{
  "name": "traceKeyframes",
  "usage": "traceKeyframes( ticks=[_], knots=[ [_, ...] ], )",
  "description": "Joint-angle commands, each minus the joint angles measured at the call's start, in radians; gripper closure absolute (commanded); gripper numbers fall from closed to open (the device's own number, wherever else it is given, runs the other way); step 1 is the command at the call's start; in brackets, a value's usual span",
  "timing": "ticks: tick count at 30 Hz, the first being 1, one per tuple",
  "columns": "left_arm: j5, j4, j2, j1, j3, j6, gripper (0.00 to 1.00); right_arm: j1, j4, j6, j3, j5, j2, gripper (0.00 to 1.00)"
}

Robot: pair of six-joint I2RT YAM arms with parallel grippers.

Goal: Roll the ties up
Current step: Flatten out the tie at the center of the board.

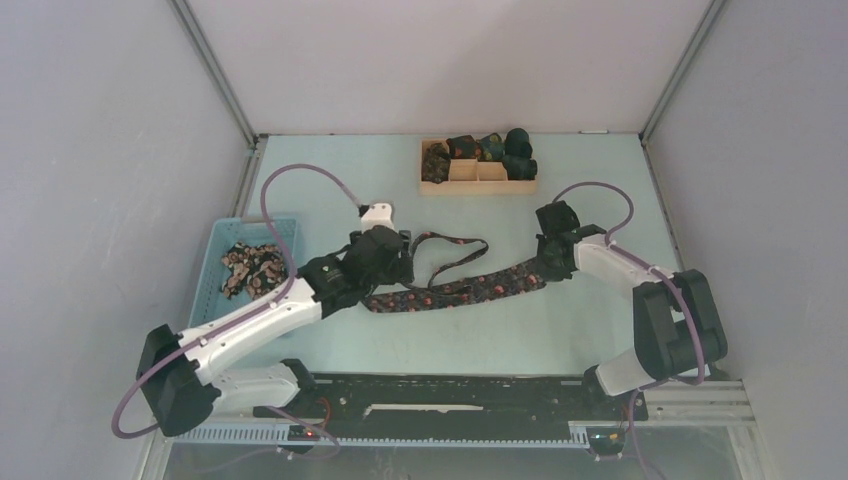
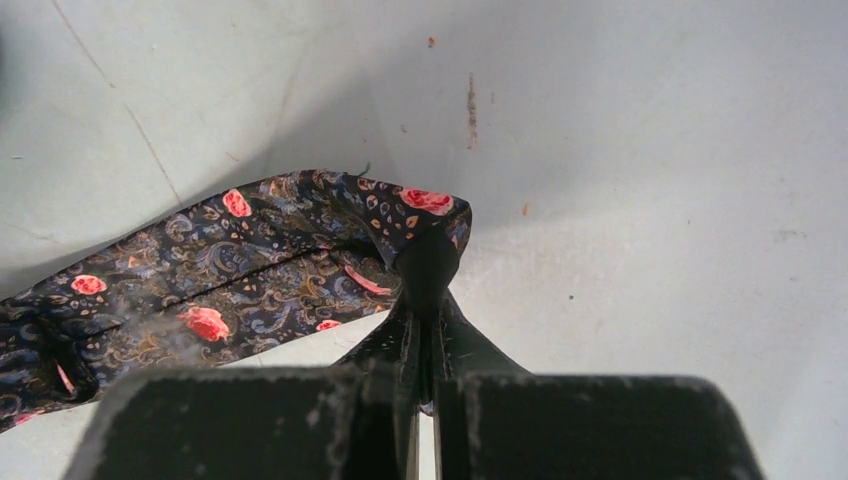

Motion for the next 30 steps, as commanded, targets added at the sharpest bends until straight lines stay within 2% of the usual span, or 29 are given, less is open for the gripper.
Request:
traceKeyframes(
  ticks=[1,7,13,24,26,27,30],
  knots=[
    [-0.136,-0.039,0.02,-0.025,-0.047,-0.319,0.28,-0.001,0.061,-0.009,0.004,-0.044,0.002,1.0],
    [-0.131,-0.049,0.19,-0.032,0.006,-0.474,0.28,-0.002,0.074,-0.007,-0.003,-0.058,0.009,1.0],
    [-0.083,0.009,0.303,-0.031,0.005,-0.604,0.25,-0.014,0.082,-0.011,-0.014,-0.073,-0.002,1.0],
    [-0.104,0.105,0.428,-0.025,-0.009,-0.669,0.3,-0.025,0.086,-0.014,-0.024,-0.088,-0.027,1.0],
    [-0.099,0.133,0.448,-0.022,-0.018,-0.669,0.35,-0.026,0.088,-0.015,-0.027,-0.088,-0.03,1.0],
    [-0.098,0.151,0.457,-0.022,-0.022,-0.668,0.41,-0.029,0.091,-0.014,-0.029,-0.089,-0.031,1.0],
    [-0.098,0.19,0.48,-0.017,-0.04,-0.653,0.76,-0.041,0.099,-0.012,-0.031,-0.098,-0.029,1.0]
  ],
)
